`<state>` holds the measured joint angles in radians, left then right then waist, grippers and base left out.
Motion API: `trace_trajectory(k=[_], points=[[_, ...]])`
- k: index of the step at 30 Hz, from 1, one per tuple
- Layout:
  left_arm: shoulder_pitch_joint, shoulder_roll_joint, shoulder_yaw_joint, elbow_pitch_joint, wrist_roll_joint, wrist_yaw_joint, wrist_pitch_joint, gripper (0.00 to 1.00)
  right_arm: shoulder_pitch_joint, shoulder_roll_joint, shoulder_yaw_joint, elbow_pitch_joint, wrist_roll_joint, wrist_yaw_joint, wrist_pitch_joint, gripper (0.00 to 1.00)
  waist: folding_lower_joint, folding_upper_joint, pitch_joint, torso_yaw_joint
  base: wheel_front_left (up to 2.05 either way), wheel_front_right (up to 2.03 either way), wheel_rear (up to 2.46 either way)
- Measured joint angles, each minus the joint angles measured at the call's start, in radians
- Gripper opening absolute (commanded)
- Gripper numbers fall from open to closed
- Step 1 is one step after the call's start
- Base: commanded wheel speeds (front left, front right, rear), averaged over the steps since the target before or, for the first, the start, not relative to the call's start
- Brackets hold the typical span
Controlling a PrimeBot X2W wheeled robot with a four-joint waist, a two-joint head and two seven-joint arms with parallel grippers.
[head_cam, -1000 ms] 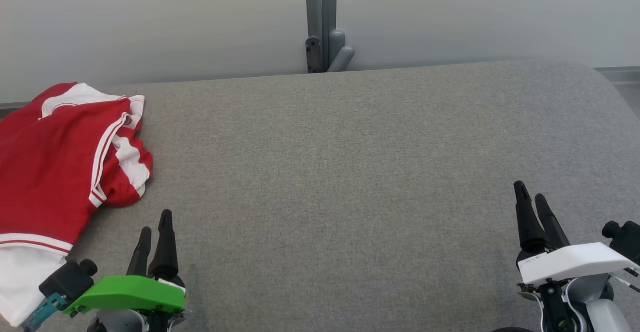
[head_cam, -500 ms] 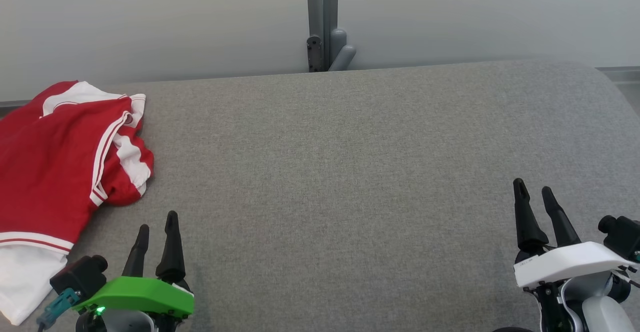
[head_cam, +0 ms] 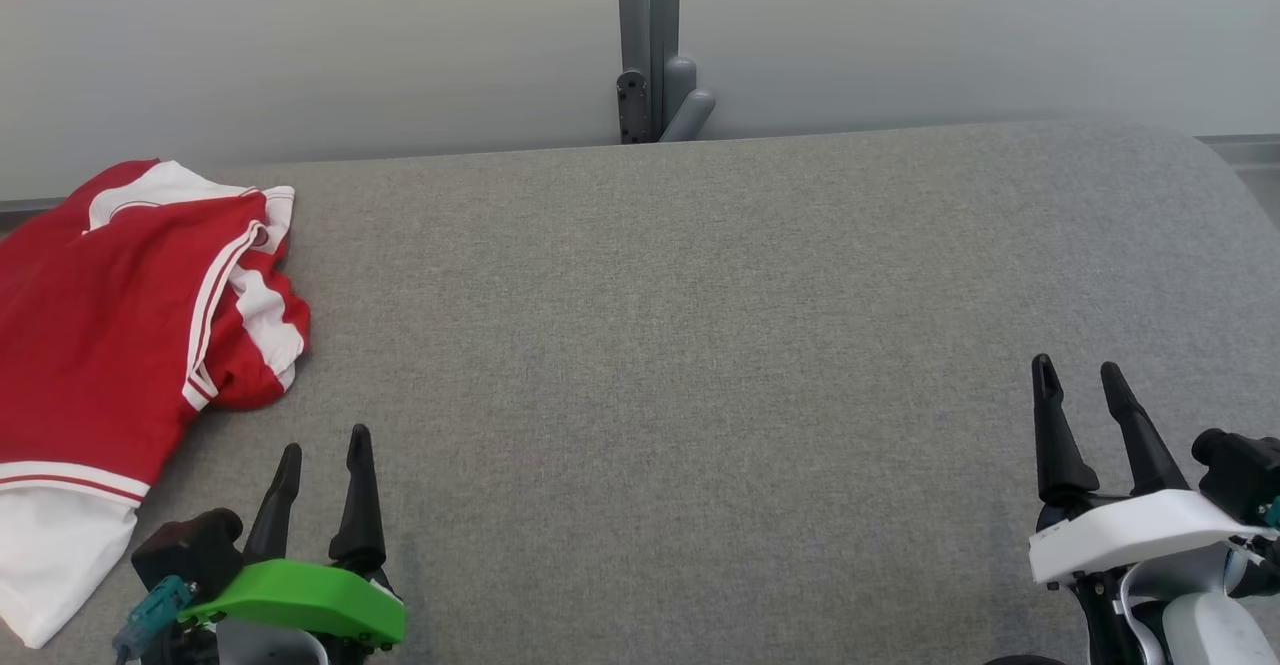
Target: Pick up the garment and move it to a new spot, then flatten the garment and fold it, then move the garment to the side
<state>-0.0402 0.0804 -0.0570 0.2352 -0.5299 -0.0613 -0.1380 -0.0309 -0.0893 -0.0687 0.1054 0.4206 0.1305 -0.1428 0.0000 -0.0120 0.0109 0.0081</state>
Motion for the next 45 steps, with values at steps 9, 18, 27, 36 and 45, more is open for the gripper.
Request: trace_trajectory(k=[9, 18, 27, 36, 45], points=[[0.004, 0.005, -0.009, -0.008, 0.106, 0.01, -0.025, 1.0, 0.005, -0.001, -0.002, -0.008, -0.115, 0.0, -0.025, 1.0, 0.0, 0.0, 0.0, 0.003, 0.0, 0.0, 0.0], [0.007, 0.008, -0.008, -0.01, 0.178, 0.013, -0.049, 1.0, 0.008, -0.012, -0.003, -0.003, -0.194, 0.0, -0.045, 1.0, 0.0, 0.0, 0.003, 0.005, 0.0, 0.0, 0.0], [0.011, 0.014, 0.023, 0.019, 0.243, 0.007, -0.067, 1.0, 0.023, -0.018, -0.022, 0.007, -0.251, 0.0, -0.062, 1.0, 0.0001, 0.0, 0.002, 0.005, 0.0, 0.0, 0.0], [0.022, 0.01, 0.052, 0.038, 0.307, -0.005, -0.085, 1.0, 0.031, -0.017, -0.052, 0.021, -0.305, 0.0, -0.081, 1.0, 0.0001, 0.0, 0.001, 0.007, 0.0, 0.0, 0.0], [0.025, 0.003, 0.076, 0.061, 0.373, -0.018, -0.102, 1.0, 0.038, -0.016, -0.069, 0.024, -0.36, 0.0, -0.099, 1.0, 0.0, 0.0, 0.003, 0.004, 0.0, 0.0, 0.0]])
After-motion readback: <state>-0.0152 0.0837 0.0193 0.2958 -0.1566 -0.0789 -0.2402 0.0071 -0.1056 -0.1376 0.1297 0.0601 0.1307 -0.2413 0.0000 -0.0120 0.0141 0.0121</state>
